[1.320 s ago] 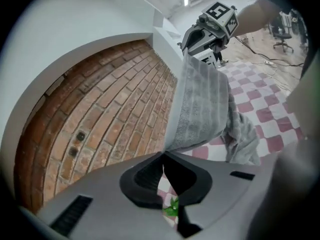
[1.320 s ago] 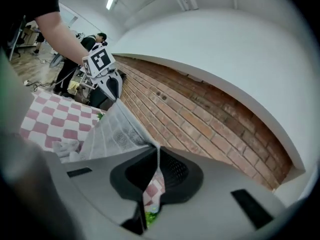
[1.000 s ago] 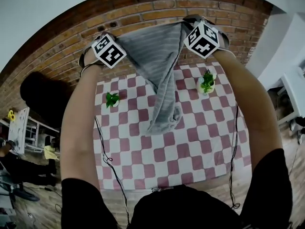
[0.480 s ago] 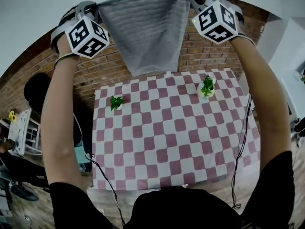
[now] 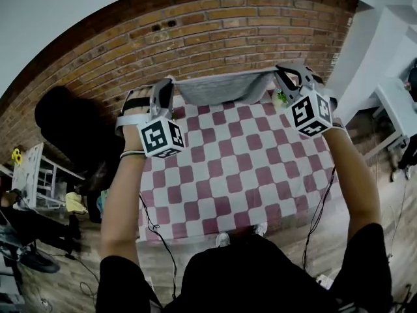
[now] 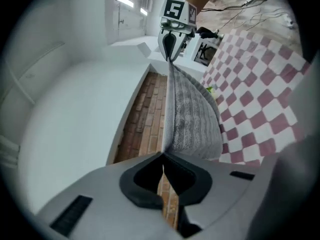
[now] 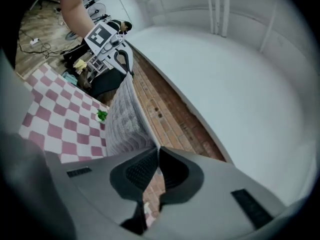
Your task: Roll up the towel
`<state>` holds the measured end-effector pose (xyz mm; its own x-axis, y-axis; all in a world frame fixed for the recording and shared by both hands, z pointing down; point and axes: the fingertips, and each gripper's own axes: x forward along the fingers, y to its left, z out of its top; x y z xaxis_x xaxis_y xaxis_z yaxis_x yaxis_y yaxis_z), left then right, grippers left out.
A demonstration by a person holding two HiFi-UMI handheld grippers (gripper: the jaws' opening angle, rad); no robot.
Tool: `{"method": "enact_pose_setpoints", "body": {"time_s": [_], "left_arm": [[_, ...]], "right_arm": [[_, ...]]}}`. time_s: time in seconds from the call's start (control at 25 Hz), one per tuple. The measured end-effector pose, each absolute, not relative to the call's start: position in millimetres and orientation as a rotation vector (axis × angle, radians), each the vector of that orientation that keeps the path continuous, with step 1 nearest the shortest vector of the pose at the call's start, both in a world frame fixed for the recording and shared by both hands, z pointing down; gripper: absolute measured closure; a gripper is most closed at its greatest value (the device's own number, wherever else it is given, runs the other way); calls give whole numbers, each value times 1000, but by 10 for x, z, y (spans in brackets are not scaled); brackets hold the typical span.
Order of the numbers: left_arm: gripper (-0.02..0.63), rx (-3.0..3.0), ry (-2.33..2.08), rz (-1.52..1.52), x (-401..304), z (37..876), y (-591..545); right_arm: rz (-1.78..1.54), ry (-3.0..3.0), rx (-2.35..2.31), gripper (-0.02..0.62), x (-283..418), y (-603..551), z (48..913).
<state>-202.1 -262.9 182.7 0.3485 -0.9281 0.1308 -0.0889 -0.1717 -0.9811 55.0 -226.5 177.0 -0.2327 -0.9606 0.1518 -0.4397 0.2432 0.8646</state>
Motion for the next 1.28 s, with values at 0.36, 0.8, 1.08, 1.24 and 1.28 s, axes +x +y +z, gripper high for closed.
{"method": "enact_pose_setpoints", "body": {"time_s": [0.36,0.8,1.08,1.24,1.28], "left_arm": [[600,-1892,829,-1190,-2233,3806,-1040],[598,-2004,861,-1432,-2254,4944,657],[598,-2042,877,-1531,-2250,5345,1557],[598,-2075,907,-1560,-2267,5447,2012],[598,-2082,910,-1567,-2269,5467,2118]], "right_arm": [[-568,-1943,1332,581,331,-708,3515],[-378,-2025,1178,581,379,930,4801],[-323,-2060,1091,581,396,1731,5188],[-289,-2087,1057,581,381,2162,5288],[-282,-2095,1044,581,381,2261,5316]]}}
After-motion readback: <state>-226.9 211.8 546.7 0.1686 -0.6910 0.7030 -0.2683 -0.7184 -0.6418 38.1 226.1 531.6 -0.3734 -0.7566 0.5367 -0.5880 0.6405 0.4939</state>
